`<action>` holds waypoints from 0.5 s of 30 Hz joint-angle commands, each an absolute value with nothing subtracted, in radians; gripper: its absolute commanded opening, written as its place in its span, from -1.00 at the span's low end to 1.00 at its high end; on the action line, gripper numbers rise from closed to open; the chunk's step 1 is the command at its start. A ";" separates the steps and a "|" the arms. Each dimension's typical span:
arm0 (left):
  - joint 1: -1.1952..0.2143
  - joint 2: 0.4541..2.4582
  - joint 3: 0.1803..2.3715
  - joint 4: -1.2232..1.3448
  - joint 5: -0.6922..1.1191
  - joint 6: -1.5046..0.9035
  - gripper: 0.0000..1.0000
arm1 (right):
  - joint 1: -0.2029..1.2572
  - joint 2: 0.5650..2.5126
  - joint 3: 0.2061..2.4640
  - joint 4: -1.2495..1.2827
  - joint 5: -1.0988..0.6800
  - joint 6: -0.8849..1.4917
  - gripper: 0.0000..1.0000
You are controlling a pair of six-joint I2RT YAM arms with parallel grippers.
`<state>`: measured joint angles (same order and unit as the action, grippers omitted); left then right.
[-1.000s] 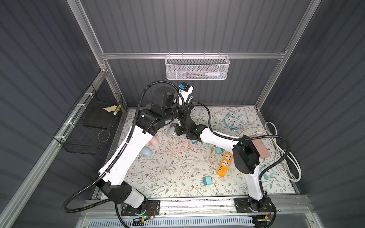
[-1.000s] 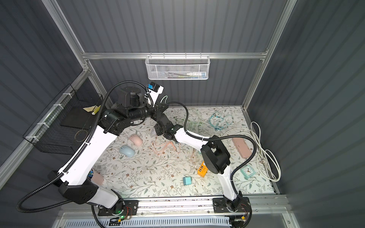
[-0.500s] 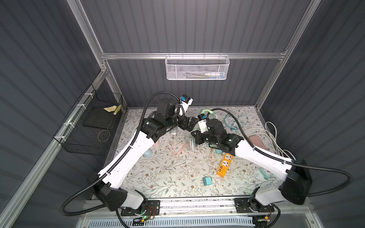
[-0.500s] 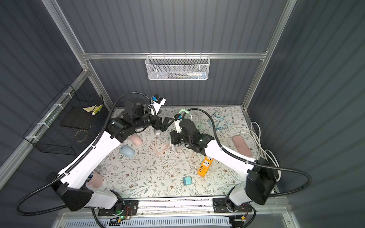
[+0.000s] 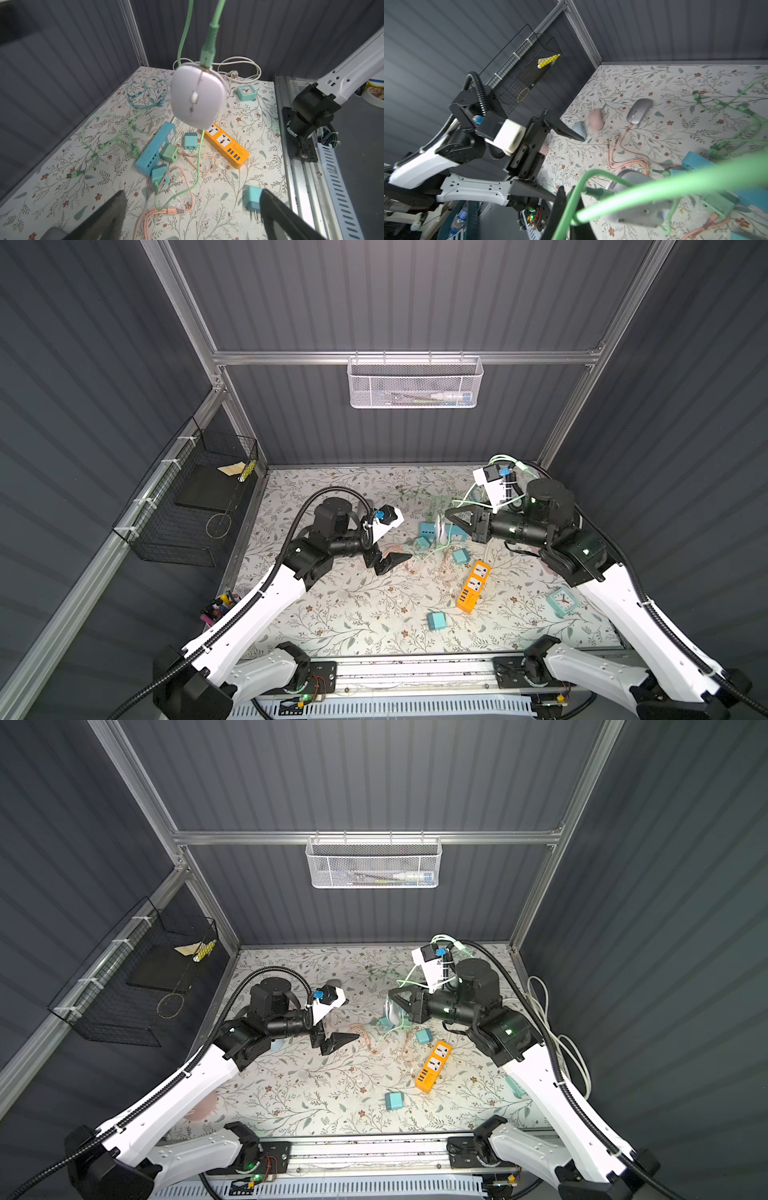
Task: Unplug the wireless mouse
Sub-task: Remove the power cord from the mouse.
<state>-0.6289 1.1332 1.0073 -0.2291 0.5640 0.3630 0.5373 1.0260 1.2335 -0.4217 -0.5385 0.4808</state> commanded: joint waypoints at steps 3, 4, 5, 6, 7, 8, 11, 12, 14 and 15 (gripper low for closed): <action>-0.721 1.157 0.965 0.018 0.465 0.310 0.99 | 0.534 1.016 1.238 -0.421 -0.544 0.656 -1.00; -0.743 1.166 0.963 0.040 0.434 0.291 0.97 | 0.535 1.015 1.229 -0.408 -0.527 0.686 -1.00; -0.758 1.174 0.965 0.052 0.425 0.280 0.93 | 0.534 1.014 1.221 -0.396 -0.513 0.709 -1.00; -0.773 1.181 0.968 0.062 0.426 0.274 0.87 | 0.534 1.013 1.211 -0.394 -0.496 0.733 -1.00; -0.787 1.186 0.967 0.074 0.438 0.270 0.81 | 0.534 1.012 1.205 -0.355 -0.487 0.748 -1.00; -0.794 1.189 0.965 0.081 0.461 0.271 0.78 | 0.535 1.011 1.203 -0.345 -0.478 0.758 -1.00; -0.806 1.198 0.965 0.094 0.511 0.261 0.73 | 0.538 1.014 1.226 -0.357 -0.425 0.777 -1.00; -0.806 1.201 0.969 0.088 0.531 0.262 0.72 | 0.539 1.015 1.234 -0.363 -0.408 0.774 -1.00; -0.807 1.207 0.972 0.082 0.534 0.261 0.72 | 0.541 1.012 1.241 -0.362 -0.387 0.784 -1.00; -0.808 1.211 0.975 0.075 0.519 0.258 0.72 | 0.540 1.009 1.245 -0.356 -0.384 0.791 -1.00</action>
